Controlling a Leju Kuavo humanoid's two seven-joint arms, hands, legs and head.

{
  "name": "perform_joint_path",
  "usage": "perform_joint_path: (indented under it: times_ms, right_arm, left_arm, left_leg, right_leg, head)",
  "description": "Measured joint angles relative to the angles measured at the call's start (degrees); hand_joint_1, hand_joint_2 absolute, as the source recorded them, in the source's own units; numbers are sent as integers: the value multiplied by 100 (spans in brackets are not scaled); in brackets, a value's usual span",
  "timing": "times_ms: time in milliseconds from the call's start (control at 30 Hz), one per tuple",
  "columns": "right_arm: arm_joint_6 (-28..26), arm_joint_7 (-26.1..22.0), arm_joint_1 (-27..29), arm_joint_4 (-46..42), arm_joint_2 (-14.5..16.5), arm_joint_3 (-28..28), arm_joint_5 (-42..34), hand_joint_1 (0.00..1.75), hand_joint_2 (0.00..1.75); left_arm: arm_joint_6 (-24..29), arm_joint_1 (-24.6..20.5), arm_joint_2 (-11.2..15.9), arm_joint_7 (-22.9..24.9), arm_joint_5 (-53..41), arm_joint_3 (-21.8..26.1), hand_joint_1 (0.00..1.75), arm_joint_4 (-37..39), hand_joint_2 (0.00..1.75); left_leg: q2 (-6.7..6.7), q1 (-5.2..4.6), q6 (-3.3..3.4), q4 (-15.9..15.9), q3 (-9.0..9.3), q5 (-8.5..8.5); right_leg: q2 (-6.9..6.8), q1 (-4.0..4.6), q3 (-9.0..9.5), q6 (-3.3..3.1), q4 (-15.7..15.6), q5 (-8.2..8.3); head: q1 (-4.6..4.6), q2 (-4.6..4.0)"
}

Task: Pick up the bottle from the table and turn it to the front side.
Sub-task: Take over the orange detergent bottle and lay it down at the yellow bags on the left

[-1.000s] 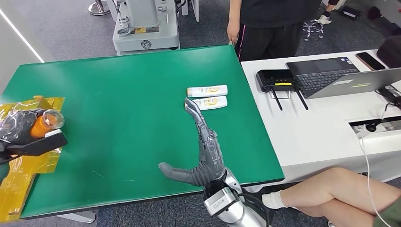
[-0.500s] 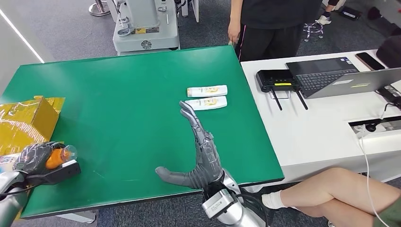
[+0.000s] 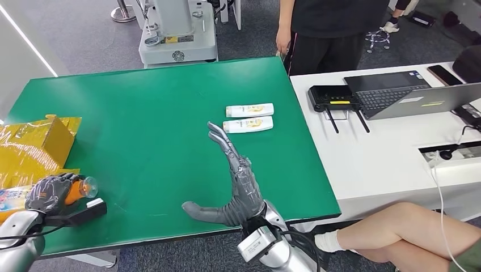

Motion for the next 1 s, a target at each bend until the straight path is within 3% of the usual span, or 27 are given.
perform_joint_path:
  times_ms: [600, 1000]
  right_arm:
    - [65, -110, -128, 257, 0, 33, -139, 0, 175]
    - [-102, -155, -132, 298, 0, 33, -242, 0, 175]
  left_arm:
    - [-140, 34, -19, -74, 105, 133, 0, 24, 175]
    - [-829, -222, 46, -286, -81, 316, 0, 20, 175]
  left_leg:
    - [-6, 0, -7, -2, 22, 4]
    - [2, 1, -13, -2, 26, 0]
  right_leg:
    - [-3, 0, 22, -2, 3, 0]
    - [7, 0, 18, -5, 3, -2]
  head:
    - [0, 0]
    - [-1, 0]
